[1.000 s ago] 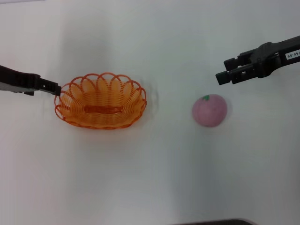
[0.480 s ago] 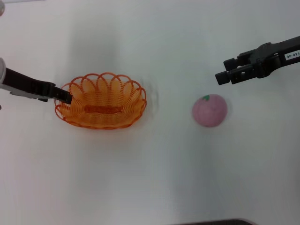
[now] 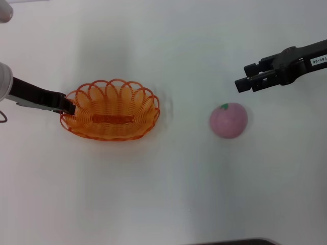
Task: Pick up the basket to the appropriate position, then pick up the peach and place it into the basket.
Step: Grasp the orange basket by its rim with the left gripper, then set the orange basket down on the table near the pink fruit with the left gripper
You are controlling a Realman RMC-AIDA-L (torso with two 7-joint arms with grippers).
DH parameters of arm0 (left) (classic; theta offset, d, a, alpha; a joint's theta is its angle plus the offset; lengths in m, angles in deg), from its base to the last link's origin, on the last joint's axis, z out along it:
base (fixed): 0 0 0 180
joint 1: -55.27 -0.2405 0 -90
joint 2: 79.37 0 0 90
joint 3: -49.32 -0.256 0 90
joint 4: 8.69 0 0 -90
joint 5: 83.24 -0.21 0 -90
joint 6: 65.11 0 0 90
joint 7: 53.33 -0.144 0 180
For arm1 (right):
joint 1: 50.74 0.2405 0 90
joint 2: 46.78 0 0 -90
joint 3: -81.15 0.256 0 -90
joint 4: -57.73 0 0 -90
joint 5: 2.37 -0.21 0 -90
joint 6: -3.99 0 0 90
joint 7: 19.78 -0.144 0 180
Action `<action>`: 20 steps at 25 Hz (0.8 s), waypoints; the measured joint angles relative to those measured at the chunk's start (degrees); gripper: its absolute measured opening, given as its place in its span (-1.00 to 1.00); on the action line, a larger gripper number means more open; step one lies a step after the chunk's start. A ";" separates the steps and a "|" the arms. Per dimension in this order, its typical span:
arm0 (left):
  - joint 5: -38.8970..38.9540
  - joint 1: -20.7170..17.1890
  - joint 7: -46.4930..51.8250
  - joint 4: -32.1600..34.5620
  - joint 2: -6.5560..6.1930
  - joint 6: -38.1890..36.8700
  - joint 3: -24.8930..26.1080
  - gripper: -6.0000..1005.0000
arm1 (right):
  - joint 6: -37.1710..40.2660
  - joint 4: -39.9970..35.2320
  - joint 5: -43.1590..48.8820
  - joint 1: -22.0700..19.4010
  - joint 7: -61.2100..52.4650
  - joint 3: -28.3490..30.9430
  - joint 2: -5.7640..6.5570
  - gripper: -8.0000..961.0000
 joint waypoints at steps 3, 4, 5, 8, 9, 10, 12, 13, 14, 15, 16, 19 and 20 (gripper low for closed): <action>0.26 -0.16 0.03 0.00 0.02 0.04 0.00 -0.37 | -0.37 0.00 0.00 0.03 0.00 0.11 -0.02 0.55; 0.28 -0.19 0.03 0.00 0.02 0.05 0.00 -0.45 | -0.46 0.00 0.00 0.04 0.00 0.12 -0.05 0.55; 0.30 -0.23 0.04 0.00 0.03 0.06 0.00 -0.52 | -0.51 0.00 0.00 0.04 0.00 0.14 -0.06 0.55; 0.33 -0.36 0.08 0.01 0.04 0.20 0.00 -0.75 | -0.54 0.00 0.00 0.06 -0.02 0.21 -0.11 0.55; 0.33 -0.39 0.13 0.01 0.04 0.24 0.00 -0.76 | -0.55 0.00 0.00 0.06 -0.03 0.22 -0.14 0.55; 0.33 -0.41 0.17 0.02 0.04 0.27 0.01 -0.78 | -0.56 0.00 0.00 0.07 -0.04 0.23 -0.18 0.55; 0.46 -0.48 0.24 0.05 0.09 0.29 0.41 -0.80 | -0.57 0.00 0.00 0.08 -0.04 0.24 -0.24 0.55; 0.59 -0.50 0.24 0.08 0.10 0.27 0.69 -0.81 | -0.58 0.00 0.00 0.09 -0.03 0.28 -0.30 0.55; 1.01 -0.56 0.24 0.12 0.12 0.12 1.24 -0.83 | -0.58 0.00 0.00 0.09 -0.03 0.28 -0.30 0.55; 1.01 -0.56 0.24 0.12 0.12 0.12 1.24 -0.84 | -0.57 0.00 0.00 0.09 -0.02 0.30 -0.33 0.55; 2.70 -0.94 0.25 0.33 0.09 -0.69 3.16 -0.85 | -0.58 0.00 0.00 0.09 -0.02 0.33 -0.35 0.55; 4.97 -1.80 0.26 0.69 -0.03 -2.16 6.34 -0.85 | -0.62 0.00 0.00 -0.09 -0.01 0.33 -0.40 0.55; 5.65 -2.04 0.26 0.71 -0.05 -2.44 7.45 -0.85 | -0.70 0.00 0.00 -0.18 0.00 0.33 -0.42 0.55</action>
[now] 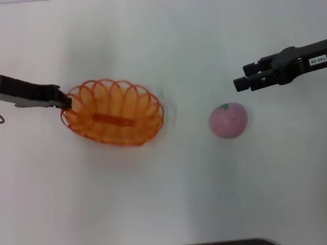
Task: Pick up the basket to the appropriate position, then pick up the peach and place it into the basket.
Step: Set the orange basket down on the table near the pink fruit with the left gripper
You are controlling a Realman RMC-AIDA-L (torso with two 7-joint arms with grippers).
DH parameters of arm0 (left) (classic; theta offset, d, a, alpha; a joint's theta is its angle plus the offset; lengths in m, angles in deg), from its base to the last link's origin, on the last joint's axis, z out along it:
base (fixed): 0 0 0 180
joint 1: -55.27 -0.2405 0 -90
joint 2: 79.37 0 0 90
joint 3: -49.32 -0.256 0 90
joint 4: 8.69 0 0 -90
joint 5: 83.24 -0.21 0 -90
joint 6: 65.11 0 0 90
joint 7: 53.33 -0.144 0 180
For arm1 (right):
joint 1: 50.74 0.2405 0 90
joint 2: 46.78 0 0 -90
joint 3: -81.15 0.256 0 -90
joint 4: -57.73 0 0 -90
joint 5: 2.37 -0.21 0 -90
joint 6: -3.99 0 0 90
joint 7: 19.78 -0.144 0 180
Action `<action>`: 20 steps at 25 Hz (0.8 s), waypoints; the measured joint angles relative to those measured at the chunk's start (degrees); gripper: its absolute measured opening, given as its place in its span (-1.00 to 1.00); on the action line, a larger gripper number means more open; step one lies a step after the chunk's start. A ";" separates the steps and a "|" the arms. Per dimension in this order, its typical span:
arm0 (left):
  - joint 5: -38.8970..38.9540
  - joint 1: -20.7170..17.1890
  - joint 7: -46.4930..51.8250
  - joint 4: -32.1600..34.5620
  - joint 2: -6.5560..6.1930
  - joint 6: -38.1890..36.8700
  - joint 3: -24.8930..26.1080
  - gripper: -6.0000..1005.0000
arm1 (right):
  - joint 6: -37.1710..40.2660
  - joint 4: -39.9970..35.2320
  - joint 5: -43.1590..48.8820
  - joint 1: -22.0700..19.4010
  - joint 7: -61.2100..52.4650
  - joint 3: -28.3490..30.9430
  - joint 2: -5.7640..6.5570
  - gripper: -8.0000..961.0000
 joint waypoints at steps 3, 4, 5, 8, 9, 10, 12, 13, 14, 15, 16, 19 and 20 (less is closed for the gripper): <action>2.83 -0.95 0.02 -0.22 -0.04 -0.72 4.45 -0.85 | -0.34 0.00 0.00 -0.12 0.00 0.00 -0.04 0.55; 3.95 -1.39 0.19 -0.52 0.01 -0.90 5.97 -0.85 | -0.43 0.00 0.00 -0.13 0.00 0.00 -0.05 0.55; 4.87 -1.90 0.53 -0.71 0.11 -0.87 6.66 -0.85 | -0.51 0.00 0.00 -0.13 0.00 -0.03 -0.08 0.55; 8.07 -3.93 1.32 -1.44 0.59 0.43 7.03 -0.85 | -0.68 0.00 0.00 -0.15 0.00 -0.22 -0.28 0.55; 9.15 -4.54 1.37 -1.92 0.73 0.88 6.84 -0.85 | -0.69 0.00 0.00 -0.15 0.00 -0.29 -0.34 0.55; 10.91 -5.29 1.39 -2.89 0.76 1.70 6.71 -0.85 | -0.69 0.00 0.00 -0.16 0.00 -0.33 -0.37 0.55; 13.57 -6.30 1.39 -4.49 0.76 3.12 6.37 -0.85 | -0.72 0.00 0.00 -0.17 0.00 -0.39 -0.40 0.55; 14.26 -6.71 1.39 -4.85 0.76 3.67 5.89 -0.85 | -0.75 0.00 0.00 -0.17 0.00 -0.39 -0.40 0.55; 15.14 -7.24 1.39 -5.25 0.77 4.56 5.10 -0.85 | -0.76 0.00 0.00 -0.18 0.00 -0.37 -0.40 0.55; 15.58 -7.59 1.40 -5.41 0.79 5.11 4.48 -0.84 | -0.78 0.00 0.00 -0.17 0.00 -0.32 -0.40 0.55; 16.08 -8.04 1.47 -5.60 0.80 5.84 3.57 -0.84 | -0.78 0.00 0.00 -0.18 0.00 -0.26 -0.39 0.55; 16.45 -8.50 1.56 -5.77 0.57 6.45 3.07 -0.81 | -0.79 0.02 0.00 -0.21 0.00 -0.18 -0.38 0.55; 16.46 -8.51 1.57 -5.77 0.47 6.48 3.10 -0.79 | -0.79 0.04 0.00 -0.23 0.00 -0.18 -0.38 0.55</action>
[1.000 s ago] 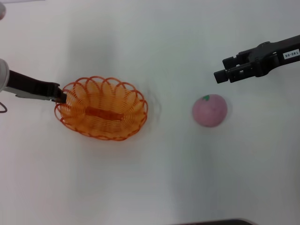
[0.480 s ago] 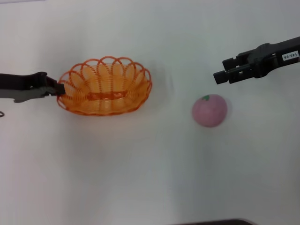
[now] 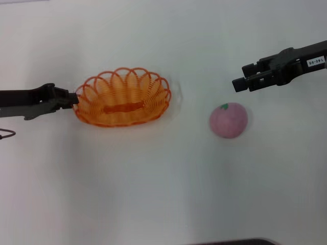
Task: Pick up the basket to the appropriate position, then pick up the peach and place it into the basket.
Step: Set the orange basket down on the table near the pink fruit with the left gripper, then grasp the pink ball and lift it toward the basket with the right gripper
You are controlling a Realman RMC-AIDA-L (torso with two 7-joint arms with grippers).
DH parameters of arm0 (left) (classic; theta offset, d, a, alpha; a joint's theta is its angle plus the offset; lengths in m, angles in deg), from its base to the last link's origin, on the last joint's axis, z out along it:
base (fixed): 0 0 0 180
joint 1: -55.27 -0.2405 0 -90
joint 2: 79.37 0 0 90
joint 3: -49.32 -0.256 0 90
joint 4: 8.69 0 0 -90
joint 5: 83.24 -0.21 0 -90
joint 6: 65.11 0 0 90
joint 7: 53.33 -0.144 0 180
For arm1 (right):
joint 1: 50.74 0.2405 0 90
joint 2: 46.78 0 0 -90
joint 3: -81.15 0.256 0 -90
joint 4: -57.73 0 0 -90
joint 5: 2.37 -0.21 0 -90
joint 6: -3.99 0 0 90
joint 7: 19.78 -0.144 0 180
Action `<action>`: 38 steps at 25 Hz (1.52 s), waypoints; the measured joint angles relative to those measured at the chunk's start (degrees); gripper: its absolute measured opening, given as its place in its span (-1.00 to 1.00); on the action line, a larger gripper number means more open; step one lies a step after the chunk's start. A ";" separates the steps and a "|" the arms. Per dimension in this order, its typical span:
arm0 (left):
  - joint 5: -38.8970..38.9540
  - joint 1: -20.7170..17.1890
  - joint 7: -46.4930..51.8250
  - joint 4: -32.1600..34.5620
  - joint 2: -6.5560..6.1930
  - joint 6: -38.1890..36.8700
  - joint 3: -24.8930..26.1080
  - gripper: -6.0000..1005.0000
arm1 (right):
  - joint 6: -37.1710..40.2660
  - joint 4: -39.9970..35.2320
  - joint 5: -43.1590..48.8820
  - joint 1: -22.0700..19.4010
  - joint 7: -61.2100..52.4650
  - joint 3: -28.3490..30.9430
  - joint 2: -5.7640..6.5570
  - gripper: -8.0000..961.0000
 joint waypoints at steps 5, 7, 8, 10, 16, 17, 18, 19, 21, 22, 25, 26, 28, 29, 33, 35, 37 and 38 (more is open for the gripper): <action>-0.34 0.11 -0.17 0.09 -0.43 -0.05 0.24 -0.70 | -0.24 0.11 0.00 -0.03 0.00 -0.16 0.01 0.55; -0.18 -0.09 -1.24 0.45 -0.74 -0.06 0.46 -0.66 | -0.25 0.12 0.00 -0.02 0.00 -0.18 0.01 0.55; 0.00 -0.22 -1.90 0.66 -0.95 -0.09 0.66 -0.64 | -0.26 0.12 0.00 -0.03 0.00 -0.06 0.01 0.55; 0.86 -0.46 -4.97 1.33 -1.49 -0.90 2.05 -0.47 | -0.26 0.13 -0.07 -0.02 -0.03 0.21 0.03 0.55; 6.71 -2.56 -22.13 8.34 -1.28 -12.34 6.46 0.03 | 0.16 -1.93 -0.36 0.71 -1.98 0.33 0.57 0.55; 9.17 -3.54 -25.97 9.90 -0.97 -15.01 6.75 0.07 | 0.20 -2.78 -0.36 0.86 -2.71 0.26 0.61 0.55; 11.17 -4.36 -29.21 11.11 -0.75 -17.14 7.03 0.10 | 0.21 -3.74 -0.36 1.01 -3.40 0.13 0.64 0.55; 13.91 -5.51 -32.60 12.16 -0.55 -19.45 7.40 0.13 | 0.30 -4.73 -0.36 1.22 -4.13 -0.03 0.66 0.55; 18.93 -7.45 -38.48 12.76 -0.49 -23.27 8.08 0.19 | 0.58 -6.56 -0.23 1.78 -5.27 -0.24 0.69 0.55; 20.19 -8.05 -40.09 12.68 -0.52 -24.25 8.30 0.22 | 0.73 -7.28 0.03 2.14 -5.83 -0.36 0.70 0.55; 21.98 -10.05 -45.31 12.20 -0.65 -26.96 8.81 0.31 | 0.93 -8.68 2.32 3.59 -7.76 -1.56 0.62 0.55; 21.60 -10.51 -46.61 12.13 -0.61 -27.31 8.83 0.34 | 0.96 -8.79 3.35 4.08 -8.34 -2.17 0.48 0.55; 20.70 -11.22 -48.27 11.84 -0.49 -27.64 8.83 0.39 | 0.97 -8.92 6.14 5.37 -9.34 -3.94 0.09 0.55; 20.38 -11.46 -48.82 11.61 -0.47 -27.66 8.85 0.43 | 0.92 -8.92 7.46 5.87 -9.63 -4.97 -0.16 0.55; 19.62 -11.81 -49.47 10.14 -0.47 -27.51 8.87 0.57 | -0.50 -8.58 11.30 7.59 -11.13 -10.41 -1.25 0.55; 19.61 -11.81 -49.50 9.39 -0.49 -27.09 8.88 0.64 | -1.85 -8.30 11.85 7.97 -11.97 -13.00 -1.69 0.55; 19.60 -11.67 -49.54 8.62 -0.52 -26.67 8.88 0.70 | -3.84 -7.51 12.35 8.17 -12.93 -16.59 -2.20 0.55; 19.60 -11.59 -49.56 8.37 -0.54 -26.58 8.88 0.74 | -4.77 -6.89 12.55 8.27 -13.19 -18.03 -2.38 0.55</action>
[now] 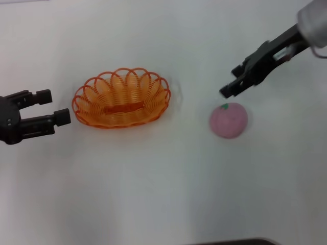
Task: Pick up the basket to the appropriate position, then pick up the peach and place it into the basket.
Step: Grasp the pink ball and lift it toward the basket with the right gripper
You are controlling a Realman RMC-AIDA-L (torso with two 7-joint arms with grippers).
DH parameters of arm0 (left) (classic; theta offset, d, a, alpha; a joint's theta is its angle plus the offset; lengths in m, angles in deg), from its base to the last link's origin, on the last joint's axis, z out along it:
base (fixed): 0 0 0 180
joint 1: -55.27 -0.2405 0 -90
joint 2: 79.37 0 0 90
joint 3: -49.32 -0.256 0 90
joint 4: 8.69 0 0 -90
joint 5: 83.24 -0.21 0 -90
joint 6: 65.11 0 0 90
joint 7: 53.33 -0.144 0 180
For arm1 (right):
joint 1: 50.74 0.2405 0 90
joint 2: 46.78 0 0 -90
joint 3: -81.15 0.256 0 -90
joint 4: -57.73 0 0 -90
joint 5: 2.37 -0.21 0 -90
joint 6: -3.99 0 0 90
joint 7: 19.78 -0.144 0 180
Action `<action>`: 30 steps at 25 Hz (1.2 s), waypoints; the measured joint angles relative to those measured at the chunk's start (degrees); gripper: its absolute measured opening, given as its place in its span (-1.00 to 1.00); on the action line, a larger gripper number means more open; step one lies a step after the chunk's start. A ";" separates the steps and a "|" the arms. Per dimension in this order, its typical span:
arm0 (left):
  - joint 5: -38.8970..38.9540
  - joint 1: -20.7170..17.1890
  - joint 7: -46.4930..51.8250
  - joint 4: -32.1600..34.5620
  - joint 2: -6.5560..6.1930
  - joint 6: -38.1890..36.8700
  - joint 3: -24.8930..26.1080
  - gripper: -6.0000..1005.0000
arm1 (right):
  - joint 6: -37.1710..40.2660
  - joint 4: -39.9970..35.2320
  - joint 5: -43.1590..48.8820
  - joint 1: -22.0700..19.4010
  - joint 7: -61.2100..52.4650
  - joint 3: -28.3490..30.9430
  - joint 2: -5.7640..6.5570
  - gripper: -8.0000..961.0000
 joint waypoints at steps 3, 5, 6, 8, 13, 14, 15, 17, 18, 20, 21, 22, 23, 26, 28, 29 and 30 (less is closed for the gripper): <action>0.00 0.16 -0.05 -0.28 0.00 0.09 0.00 0.77 | -2.76 3.94 0.93 0.83 -0.04 -3.19 -0.50 0.55; 0.00 0.21 -0.07 -0.29 0.03 0.32 0.00 0.77 | -4.19 6.56 1.80 1.46 0.09 -4.25 -0.84 0.53; 0.00 0.22 -0.07 -0.32 0.03 0.51 0.00 0.77 | -4.89 7.67 2.33 1.69 0.12 -4.67 -1.00 0.51; 0.00 0.26 0.00 -0.37 0.04 0.77 -0.04 0.77 | -6.04 9.29 3.33 1.94 0.13 -5.66 -1.31 0.46; 0.00 0.40 0.20 -0.47 0.06 0.90 -0.14 0.77 | -6.89 9.86 4.14 1.98 0.16 -7.13 -1.72 0.35; 0.00 0.43 0.23 -0.47 0.06 0.92 -0.10 0.77 | -6.89 9.76 4.12 1.94 0.16 -7.09 -1.66 0.33; 0.00 0.45 0.24 -0.47 0.06 0.93 -0.06 0.77 | -6.76 9.74 4.07 1.94 0.17 -7.01 -1.58 0.31; 0.00 0.48 0.26 -0.81 0.07 1.00 -0.02 0.77 | -6.49 9.70 3.92 2.00 0.18 -6.95 -1.45 0.21; 0.01 0.48 0.26 -0.97 0.06 1.06 -0.01 0.77 | -6.39 9.68 3.90 2.03 0.18 -6.95 -1.42 0.16; 0.00 0.48 0.27 -1.56 0.07 1.31 -0.01 0.77 | -6.32 9.66 3.90 2.08 0.18 -7.01 -1.38 0.07; 0.01 0.48 0.27 -1.82 0.06 1.42 0.00 0.77 | -6.31 9.66 3.90 2.09 0.19 -7.02 -1.36 0.02; 0.00 0.48 0.27 -1.92 0.06 1.46 0.00 0.77 | -6.25 9.64 3.87 2.09 0.25 -6.99 -1.36 -0.02; 0.00 0.47 0.27 -2.06 0.06 1.48 0.00 0.77 | -6.06 9.47 3.71 2.07 0.41 -6.81 -1.34 -0.07; 0.01 0.46 0.27 -2.12 -0.02 1.50 0.00 0.77 | -4.58 7.94 1.62 1.63 1.85 -4.54 -1.21 -0.21; 0.01 0.46 0.28 -2.12 -0.09 1.48 0.07 0.77 | -3.19 5.94 -1.99 1.27 3.40 -1.20 -0.98 -0.51; 0.01 0.45 0.28 -2.12 -0.10 1.49 0.13 0.77 | -2.40 5.04 -4.72 1.13 4.38 0.63 -0.81 -0.52; 0.01 0.45 0.28 -2.12 -0.10 1.49 0.15 0.77 | -1.69 4.33 -7.65 1.02 5.26 2.31 -0.61 -0.54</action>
